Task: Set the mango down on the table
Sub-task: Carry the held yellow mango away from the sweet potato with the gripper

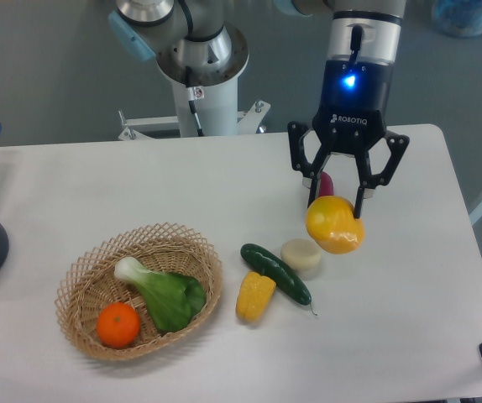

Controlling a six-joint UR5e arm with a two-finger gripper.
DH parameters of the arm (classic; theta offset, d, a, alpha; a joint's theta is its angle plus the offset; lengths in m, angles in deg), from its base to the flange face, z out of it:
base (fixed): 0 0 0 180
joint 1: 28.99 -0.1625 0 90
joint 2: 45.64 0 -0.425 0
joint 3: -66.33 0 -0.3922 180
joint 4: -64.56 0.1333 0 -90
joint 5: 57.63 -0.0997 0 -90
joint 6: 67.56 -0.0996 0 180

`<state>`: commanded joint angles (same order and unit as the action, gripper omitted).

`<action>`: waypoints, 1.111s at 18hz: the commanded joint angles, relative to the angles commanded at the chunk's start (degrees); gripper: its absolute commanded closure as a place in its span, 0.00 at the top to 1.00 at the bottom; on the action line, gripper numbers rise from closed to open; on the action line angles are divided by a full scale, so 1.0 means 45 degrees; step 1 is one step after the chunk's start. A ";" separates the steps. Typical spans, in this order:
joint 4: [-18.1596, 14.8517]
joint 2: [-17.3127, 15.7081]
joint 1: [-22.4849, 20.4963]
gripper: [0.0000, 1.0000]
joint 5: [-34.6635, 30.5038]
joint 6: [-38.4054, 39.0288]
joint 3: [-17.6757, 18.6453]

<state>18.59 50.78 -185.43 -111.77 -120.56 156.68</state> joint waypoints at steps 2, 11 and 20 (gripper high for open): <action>0.0000 0.0000 -0.0058 0.40 0.0000 -0.0155 0.0078; 0.0000 0.0331 -0.0645 0.40 -0.0019 -0.0975 -0.0058; 0.0000 0.1015 -0.0450 0.40 -0.1441 -0.3726 0.0506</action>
<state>18.59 55.35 -187.46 -118.25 -137.33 158.96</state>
